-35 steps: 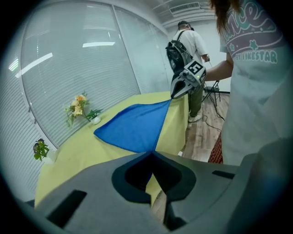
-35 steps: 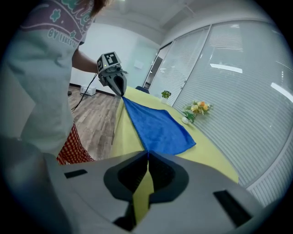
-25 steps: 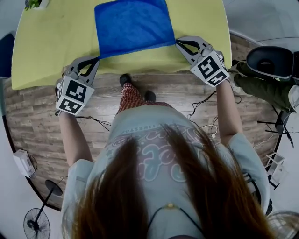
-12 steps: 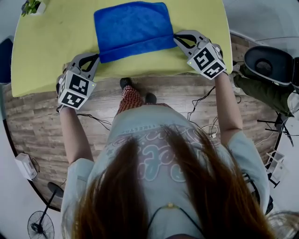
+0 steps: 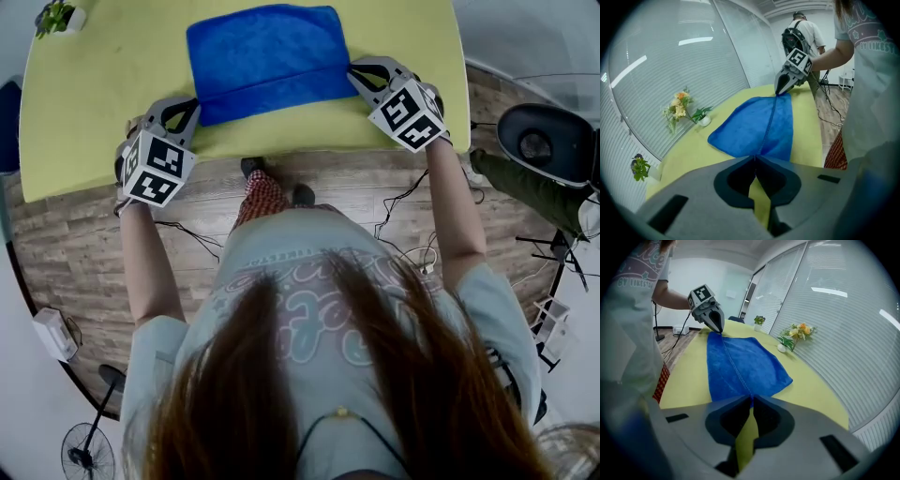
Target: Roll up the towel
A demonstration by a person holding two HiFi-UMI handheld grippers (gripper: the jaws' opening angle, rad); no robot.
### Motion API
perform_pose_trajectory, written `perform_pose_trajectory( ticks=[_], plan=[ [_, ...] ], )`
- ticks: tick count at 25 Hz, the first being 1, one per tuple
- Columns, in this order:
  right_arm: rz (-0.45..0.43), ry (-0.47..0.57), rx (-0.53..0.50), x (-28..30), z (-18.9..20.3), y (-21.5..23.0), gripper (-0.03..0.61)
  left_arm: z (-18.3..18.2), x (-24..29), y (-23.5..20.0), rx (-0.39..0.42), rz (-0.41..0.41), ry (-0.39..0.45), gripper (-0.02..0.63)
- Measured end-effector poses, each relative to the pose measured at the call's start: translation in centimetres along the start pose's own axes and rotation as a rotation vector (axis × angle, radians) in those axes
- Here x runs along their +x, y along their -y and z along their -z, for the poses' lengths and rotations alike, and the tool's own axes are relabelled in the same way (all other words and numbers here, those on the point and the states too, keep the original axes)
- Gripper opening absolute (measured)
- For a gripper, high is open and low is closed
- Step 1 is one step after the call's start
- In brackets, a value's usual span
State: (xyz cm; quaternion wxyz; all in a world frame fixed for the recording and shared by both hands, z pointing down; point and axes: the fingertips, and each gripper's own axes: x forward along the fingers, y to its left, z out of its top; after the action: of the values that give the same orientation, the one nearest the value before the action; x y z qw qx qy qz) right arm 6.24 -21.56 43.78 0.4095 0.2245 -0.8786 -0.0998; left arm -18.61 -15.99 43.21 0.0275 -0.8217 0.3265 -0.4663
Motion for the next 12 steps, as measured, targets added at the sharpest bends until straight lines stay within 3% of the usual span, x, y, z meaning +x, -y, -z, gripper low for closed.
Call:
perform_pose_trajectory(
  ticks=[7, 12],
  plan=[
    [0.03, -0.035, 0.079, 0.3, 1.6, 0.6, 0.047, 1.2, 0.3, -1.3, -0.03, -0.081, -0.01, 0.015],
    [0.084, 0.019, 0.111, -2.0, 1.6, 1.7, 0.054, 0.6, -2.7, -3.2, -0.145, -0.17, 0.093, 0.015]
  ],
)
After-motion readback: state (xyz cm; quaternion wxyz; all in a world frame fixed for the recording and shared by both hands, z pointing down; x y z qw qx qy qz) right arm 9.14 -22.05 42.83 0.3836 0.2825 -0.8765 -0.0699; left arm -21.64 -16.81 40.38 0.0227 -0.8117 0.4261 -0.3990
